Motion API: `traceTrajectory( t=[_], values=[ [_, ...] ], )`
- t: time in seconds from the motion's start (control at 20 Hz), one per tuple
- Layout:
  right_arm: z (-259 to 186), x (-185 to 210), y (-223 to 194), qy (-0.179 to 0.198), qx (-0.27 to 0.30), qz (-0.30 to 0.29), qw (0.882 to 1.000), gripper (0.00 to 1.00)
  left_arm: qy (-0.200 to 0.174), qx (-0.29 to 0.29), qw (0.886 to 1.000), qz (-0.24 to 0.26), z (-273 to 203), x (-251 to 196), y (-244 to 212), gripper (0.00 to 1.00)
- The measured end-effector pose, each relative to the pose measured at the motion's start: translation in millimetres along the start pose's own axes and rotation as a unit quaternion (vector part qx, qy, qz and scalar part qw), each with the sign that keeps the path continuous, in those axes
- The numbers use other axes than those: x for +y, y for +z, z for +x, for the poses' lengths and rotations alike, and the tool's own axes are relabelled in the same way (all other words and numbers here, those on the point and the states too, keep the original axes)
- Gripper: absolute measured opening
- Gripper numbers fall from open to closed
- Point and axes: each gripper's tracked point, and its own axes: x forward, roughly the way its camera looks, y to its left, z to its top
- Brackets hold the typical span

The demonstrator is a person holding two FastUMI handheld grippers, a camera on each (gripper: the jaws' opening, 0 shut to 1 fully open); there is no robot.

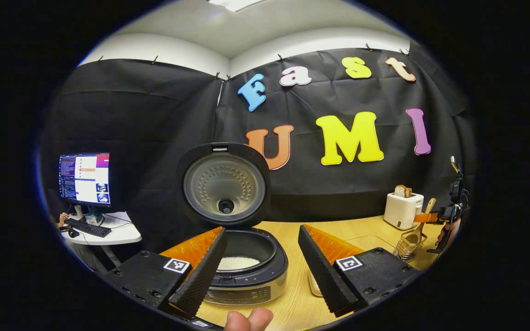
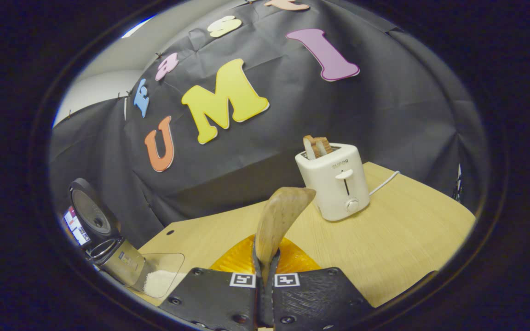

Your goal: Close the left gripper, press the button to open the rice cooker; take a wooden spoon from the chopstick holder with the right hand, scoop a spoonful of rice and pour it into the rice cooker, then put the wooden spoon back into the chopstick holder.

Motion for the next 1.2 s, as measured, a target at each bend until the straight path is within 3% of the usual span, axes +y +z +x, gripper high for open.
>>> traceTrajectory(
  t=[0.55,0.9,0.95,1.0,1.2],
  values=[
    [-38.9,37.2,60.9,-0.022,-0.084,-0.089,0.992,0.00,-0.024,0.011,1.000,0.015,2.4,1.6,-15.9,0.99],
    [-56.8,121.9,82.1,0.027,-0.104,-0.125,0.986,0.00,-0.017,0.014,1.000,0.019,1.9,28.4,-19.0,0.99],
    [-56.0,136.3,76.3,0.037,-0.098,-0.129,0.986,0.00,-0.013,0.010,1.000,0.024,1.0,34.1,-17.4,0.95],
    [-54.8,154.2,70.3,0.052,-0.093,-0.133,0.985,0.00,-0.011,0.009,0.999,0.030,0.1,37.7,-16.6,0.99],
    [-41.9,210.7,34.4,0.083,-0.070,-0.169,0.980,0.00,-0.006,0.000,0.999,0.045,-3.2,46.5,-15.9,0.99]
  ],
)
